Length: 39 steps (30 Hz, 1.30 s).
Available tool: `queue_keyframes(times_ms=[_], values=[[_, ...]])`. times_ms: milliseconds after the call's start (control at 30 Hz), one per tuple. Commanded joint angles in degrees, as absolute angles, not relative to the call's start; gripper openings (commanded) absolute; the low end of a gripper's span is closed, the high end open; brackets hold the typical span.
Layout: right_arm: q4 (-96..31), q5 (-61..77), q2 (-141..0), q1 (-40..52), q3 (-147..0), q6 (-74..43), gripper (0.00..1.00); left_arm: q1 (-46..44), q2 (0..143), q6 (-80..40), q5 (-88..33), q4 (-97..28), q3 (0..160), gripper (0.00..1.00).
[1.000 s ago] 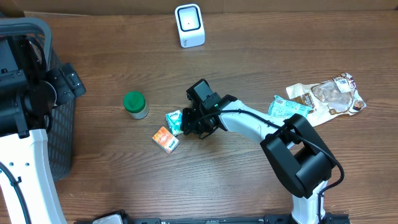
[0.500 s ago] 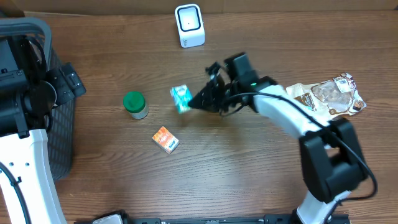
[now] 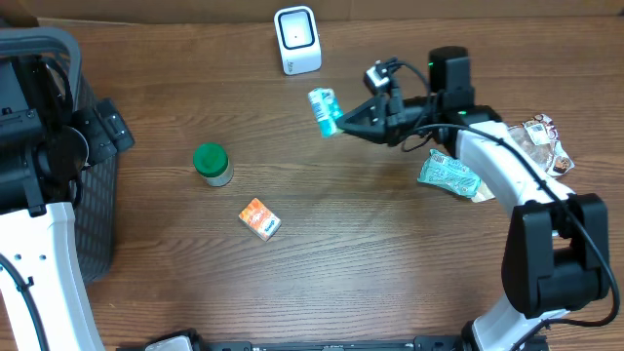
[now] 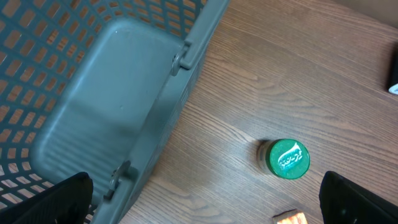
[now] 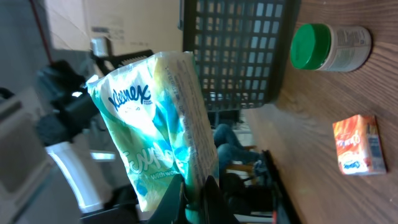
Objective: Scan the item barcode
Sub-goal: 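Lift the blue tissue pack and carry it toward the scanner, then hold the blue tissue pack in front of the scanner window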
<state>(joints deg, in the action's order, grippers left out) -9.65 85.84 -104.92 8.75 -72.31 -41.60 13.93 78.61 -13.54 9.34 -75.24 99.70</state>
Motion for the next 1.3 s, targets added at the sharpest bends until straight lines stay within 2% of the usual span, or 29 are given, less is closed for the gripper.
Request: queue_keyframes(times_ms=[0, 333, 467, 567, 800, 1033, 1167, 1267], values=[[-9.26, 89.93, -103.5, 6.09, -72.49, -46.3, 0.04, 14.2, 78.37, -14.13, 9.15, -75.13, 100.33, 0.99], [-9.02, 89.84, -103.5, 4.93, -72.49, -46.44, 0.04, 14.2, 78.37, -14.13, 9.15, -75.13, 100.33, 0.99], [-9.19, 85.52, -103.5, 6.83, -72.49, -45.21, 0.04, 14.2, 78.37, -14.13, 9.15, -75.13, 100.33, 0.99], [-12.29, 74.96, -103.5, 10.2, -72.47, -40.36, 0.04, 14.2, 78.37, -14.13, 9.15, -75.13, 100.33, 1.0], [-34.83, 29.95, -103.5, 21.23, -74.46, -28.05, 0.04, 14.2, 78.37, -14.15, 9.15, -75.13, 100.33, 1.0], [-57.06, 3.49, -103.53, 25.15, -94.04, -22.85, 0.04, 14.2, 78.37, -14.13, 9.15, -75.13, 100.33, 1.0], [-57.32, -9.5, -103.55, 25.89, -104.84, -20.78, 0.04, 14.2, 78.37, -14.13, 9.15, -75.13, 100.33, 1.0], [-48.53, -16.21, -103.57, 27.18, -106.56, -14.13, 0.04, 14.2, 78.37, -14.13, 9.15, -75.13, 100.33, 0.99]])
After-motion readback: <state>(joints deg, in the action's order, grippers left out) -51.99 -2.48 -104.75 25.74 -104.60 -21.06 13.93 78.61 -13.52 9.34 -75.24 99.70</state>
